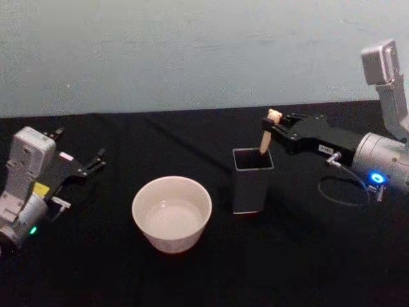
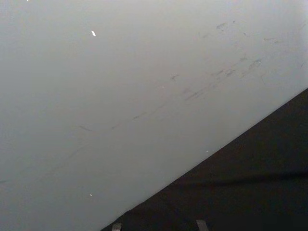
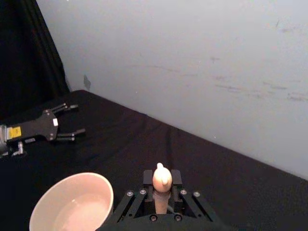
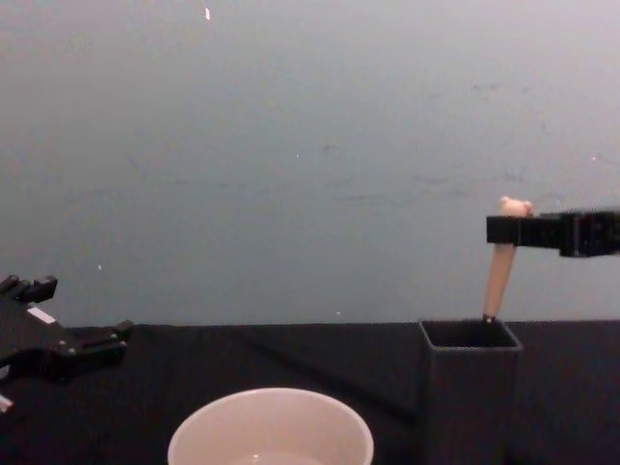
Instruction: Pick up the stirring spoon with one hand, stir inside the cup, then place it back in its original position.
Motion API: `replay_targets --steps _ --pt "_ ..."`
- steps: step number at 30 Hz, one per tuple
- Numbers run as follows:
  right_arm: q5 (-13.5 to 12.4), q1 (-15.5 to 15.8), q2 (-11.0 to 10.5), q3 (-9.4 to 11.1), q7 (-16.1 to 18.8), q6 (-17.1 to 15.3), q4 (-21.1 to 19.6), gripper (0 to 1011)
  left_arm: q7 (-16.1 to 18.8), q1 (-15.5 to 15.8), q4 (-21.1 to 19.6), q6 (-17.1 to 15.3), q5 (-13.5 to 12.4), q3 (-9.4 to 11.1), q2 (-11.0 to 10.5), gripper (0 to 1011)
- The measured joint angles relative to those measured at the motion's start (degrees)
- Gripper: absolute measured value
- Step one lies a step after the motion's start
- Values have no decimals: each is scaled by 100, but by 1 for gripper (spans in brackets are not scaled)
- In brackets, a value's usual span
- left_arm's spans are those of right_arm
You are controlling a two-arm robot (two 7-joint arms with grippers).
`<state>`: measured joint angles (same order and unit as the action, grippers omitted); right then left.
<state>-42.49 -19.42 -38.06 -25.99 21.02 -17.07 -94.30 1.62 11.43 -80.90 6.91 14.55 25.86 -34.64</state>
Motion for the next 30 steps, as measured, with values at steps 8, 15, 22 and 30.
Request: replay_targets --steps 8,15,22,30 --pt "134 31 65 -47 -13 -76 87 213 0 0 0 0 0 0 0 1001" --pt "269 55 124 -62 -16 -119 163 213 0 0 0 0 0 0 0 1001" --pt "361 85 169 -63 -2 -160 196 213 0 0 0 0 0 0 0 1001" --pt "448 95 208 -58 43 -192 231 213 0 0 0 0 0 0 0 1001"
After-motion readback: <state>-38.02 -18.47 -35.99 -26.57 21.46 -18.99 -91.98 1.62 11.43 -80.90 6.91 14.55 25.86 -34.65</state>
